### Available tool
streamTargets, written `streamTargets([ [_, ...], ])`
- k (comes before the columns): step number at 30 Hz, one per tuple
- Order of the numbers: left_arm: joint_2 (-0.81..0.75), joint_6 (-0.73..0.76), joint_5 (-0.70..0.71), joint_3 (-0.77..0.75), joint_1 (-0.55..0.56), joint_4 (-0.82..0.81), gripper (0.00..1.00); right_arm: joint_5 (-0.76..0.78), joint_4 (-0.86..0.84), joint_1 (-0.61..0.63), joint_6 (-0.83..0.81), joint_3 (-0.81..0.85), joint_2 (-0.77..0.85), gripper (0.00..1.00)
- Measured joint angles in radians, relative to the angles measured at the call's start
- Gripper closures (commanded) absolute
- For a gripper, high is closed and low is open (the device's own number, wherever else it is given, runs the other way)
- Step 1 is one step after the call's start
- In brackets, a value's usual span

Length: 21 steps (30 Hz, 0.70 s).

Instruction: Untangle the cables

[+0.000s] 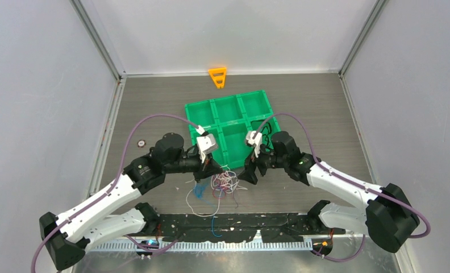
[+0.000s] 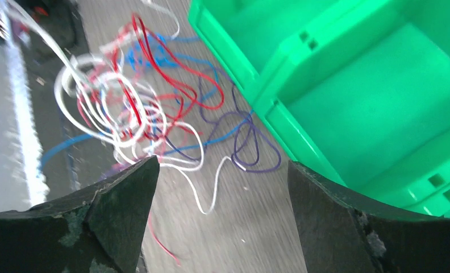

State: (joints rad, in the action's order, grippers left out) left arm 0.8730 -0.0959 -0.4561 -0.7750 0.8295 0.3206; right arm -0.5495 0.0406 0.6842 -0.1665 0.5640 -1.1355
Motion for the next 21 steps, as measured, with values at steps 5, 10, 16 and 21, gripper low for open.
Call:
streamTargets([
  [5, 0.017, 0.076, -0.054, -0.066, 0.0, 0.075, 1.0, -0.056, -0.106, 0.003, 0.206, 0.035, 0.049, 0.07],
  [10, 0.054, 0.078, -0.072, -0.138, 0.0, 0.097, 1.0, -0.095, -0.222, 0.044, 0.322, 0.09, 0.051, 0.05],
  [16, 0.084, 0.044, -0.106, -0.196, 0.0, 0.095, 1.0, -0.071, -0.275, 0.079, 0.361, 0.097, 0.027, 0.11],
  [21, 0.091, 0.009, -0.11, -0.213, 0.0, 0.087, 1.0, -0.01, -0.284, 0.087, 0.359, 0.102, 0.008, 0.2],
])
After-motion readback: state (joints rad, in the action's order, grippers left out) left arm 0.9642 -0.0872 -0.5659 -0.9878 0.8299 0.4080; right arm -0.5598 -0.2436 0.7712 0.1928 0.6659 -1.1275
